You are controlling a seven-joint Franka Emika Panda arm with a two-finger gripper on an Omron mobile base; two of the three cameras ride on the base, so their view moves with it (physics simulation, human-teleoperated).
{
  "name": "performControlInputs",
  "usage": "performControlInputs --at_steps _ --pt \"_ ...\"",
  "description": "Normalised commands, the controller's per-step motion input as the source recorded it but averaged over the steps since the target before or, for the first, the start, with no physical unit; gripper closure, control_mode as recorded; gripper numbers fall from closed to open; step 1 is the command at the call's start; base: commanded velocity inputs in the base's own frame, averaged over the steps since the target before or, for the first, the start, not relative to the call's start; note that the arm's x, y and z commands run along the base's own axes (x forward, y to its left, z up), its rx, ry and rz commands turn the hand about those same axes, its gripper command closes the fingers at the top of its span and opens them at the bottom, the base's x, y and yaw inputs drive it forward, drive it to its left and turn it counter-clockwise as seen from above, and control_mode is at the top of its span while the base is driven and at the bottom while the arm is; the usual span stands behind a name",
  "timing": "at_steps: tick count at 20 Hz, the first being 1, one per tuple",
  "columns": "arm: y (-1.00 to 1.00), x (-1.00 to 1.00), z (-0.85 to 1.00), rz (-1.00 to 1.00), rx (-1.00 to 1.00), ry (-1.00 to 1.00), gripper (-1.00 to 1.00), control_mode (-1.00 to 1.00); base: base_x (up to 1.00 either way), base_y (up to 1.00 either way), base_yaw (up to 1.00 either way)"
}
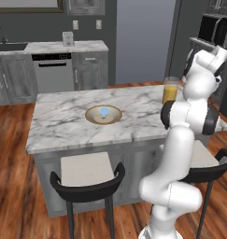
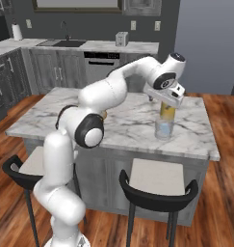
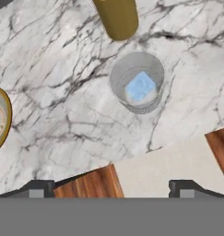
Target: There are two ice cubes in the ice bowl. Place both ice cubes in the glass cup.
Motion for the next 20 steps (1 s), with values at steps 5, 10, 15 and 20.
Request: performControlInputs --at_steps 5,10,15,20 --pt "1.0 -0.78 -0.26 0.01 -0.03 -0.12 -1.0 -1.0 0.0 0.0 0.0" --pt "1.0 -0.02 0.34 -0.02 -0.01 -0.08 -1.0 -1.0 0.0 0.0 0.0" --pt "1.0 0.12 0.7 -0.03 0.0 -0.03 -1.0 -1.0 0.0 0.0 0.0" --pt "1.0 0.36 0.39 0.0 0.0 0.0 -1.0 -1.0 0.0 0.0 0.0"
